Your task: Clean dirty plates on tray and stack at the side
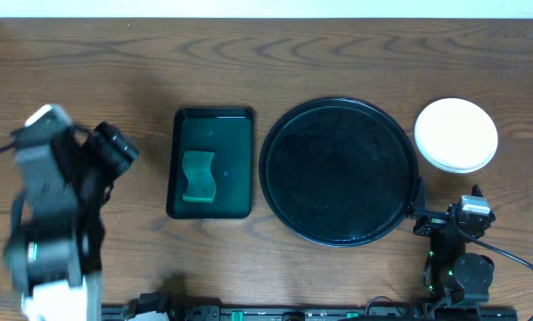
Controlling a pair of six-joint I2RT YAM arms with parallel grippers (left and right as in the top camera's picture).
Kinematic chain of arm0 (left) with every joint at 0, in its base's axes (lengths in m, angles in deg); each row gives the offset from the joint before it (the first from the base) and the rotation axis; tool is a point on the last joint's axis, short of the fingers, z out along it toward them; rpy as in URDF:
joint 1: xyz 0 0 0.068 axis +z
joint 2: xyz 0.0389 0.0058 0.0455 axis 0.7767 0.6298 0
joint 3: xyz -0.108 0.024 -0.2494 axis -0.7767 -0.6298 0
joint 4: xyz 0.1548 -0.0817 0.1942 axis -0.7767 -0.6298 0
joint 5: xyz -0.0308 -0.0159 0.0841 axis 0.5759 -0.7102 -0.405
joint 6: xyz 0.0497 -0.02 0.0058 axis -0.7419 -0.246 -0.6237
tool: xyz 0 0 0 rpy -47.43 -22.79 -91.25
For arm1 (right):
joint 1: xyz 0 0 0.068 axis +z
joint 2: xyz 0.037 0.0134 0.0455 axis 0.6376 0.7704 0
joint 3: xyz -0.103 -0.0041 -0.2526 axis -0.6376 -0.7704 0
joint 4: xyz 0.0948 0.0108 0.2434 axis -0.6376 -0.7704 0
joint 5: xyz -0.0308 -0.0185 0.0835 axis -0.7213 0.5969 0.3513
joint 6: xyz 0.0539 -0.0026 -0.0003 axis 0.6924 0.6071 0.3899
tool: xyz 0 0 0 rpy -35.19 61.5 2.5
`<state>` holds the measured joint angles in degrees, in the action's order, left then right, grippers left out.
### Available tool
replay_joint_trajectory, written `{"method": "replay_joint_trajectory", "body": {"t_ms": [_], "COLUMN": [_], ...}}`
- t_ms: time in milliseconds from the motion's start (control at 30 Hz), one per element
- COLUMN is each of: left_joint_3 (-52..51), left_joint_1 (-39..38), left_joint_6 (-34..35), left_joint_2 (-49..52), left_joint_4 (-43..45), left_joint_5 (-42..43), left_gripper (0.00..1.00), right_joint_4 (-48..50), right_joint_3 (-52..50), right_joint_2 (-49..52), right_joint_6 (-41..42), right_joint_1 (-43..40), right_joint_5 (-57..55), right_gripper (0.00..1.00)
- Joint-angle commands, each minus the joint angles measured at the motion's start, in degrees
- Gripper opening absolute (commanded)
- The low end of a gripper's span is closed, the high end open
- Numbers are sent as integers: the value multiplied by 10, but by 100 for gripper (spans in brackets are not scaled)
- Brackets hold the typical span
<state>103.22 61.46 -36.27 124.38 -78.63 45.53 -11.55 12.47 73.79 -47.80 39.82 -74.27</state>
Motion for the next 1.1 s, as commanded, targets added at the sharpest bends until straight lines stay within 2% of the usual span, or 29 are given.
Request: {"method": "replay_joint_trajectory", "body": {"t_ms": [0,267,533,800,1067], "left_joint_3": [-2,-2,-6,-6,-39], "left_joint_1": [3,3,0,0,0], "left_joint_6": [1,1,1,1,1], "left_joint_2": [-86,-252,-338,-452,-535], "left_joint_4": [-2,-5,-30,-120,-127], "left_joint_5": [-1,-11,26,26,25], "left_gripper": [83,83,82,83,82], "right_joint_4": [-1,-1,-1,-1,-1], "right_joint_3": [-1,-1,-1,-1,-1], "right_joint_2": [-4,-4,-4,-4,-4], "right_joint_6": [5,5,5,5,5], "right_joint_1": [-4,-4,-4,-4,-4], "right_joint_5": [-7,-7,-7,-7,-7], "right_gripper": [99,99,99,99,99]}}
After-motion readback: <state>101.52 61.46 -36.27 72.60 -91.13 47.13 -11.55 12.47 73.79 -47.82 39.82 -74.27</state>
